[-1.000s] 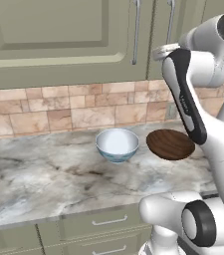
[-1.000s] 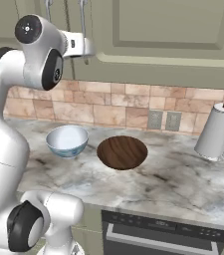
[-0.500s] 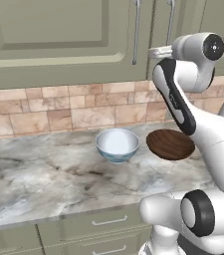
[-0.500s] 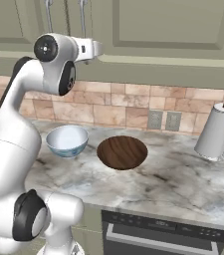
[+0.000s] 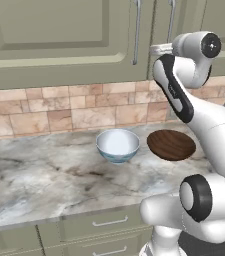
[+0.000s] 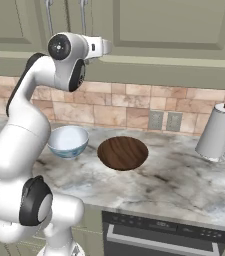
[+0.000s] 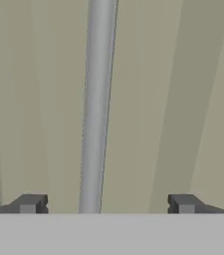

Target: Open the cabinet. Pick the bowls from the counter and place them in the cabinet. Then close the cabinet.

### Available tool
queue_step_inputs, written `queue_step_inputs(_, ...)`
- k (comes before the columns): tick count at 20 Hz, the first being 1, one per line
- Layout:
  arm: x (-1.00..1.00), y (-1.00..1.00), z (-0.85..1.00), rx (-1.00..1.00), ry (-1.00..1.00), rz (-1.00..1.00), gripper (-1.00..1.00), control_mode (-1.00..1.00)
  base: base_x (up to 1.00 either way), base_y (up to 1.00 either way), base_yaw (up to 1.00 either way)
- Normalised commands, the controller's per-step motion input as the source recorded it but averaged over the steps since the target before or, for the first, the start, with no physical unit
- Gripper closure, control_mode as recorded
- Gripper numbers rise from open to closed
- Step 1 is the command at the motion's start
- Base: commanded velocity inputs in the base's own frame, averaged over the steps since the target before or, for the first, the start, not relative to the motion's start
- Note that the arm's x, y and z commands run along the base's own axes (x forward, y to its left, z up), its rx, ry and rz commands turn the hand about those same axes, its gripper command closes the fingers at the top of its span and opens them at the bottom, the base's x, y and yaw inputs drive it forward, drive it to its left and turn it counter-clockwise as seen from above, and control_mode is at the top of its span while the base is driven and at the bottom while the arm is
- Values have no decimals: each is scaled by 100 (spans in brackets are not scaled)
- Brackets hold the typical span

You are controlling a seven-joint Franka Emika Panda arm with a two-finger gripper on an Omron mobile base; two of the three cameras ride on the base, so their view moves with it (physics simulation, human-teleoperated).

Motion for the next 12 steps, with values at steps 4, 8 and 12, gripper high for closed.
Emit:
queue_step_inputs(4, 48, 6, 0, 0, -2, -3, -100, -100, 0, 0, 0)
queue_step_inputs(8, 69, 14, -3, -1, 0, -8, -100, -100, 0, 0, 0)
queue_step_inputs(12, 80, 0, -20, 0, -1, -2, 100, -100, 0, 0, 0)
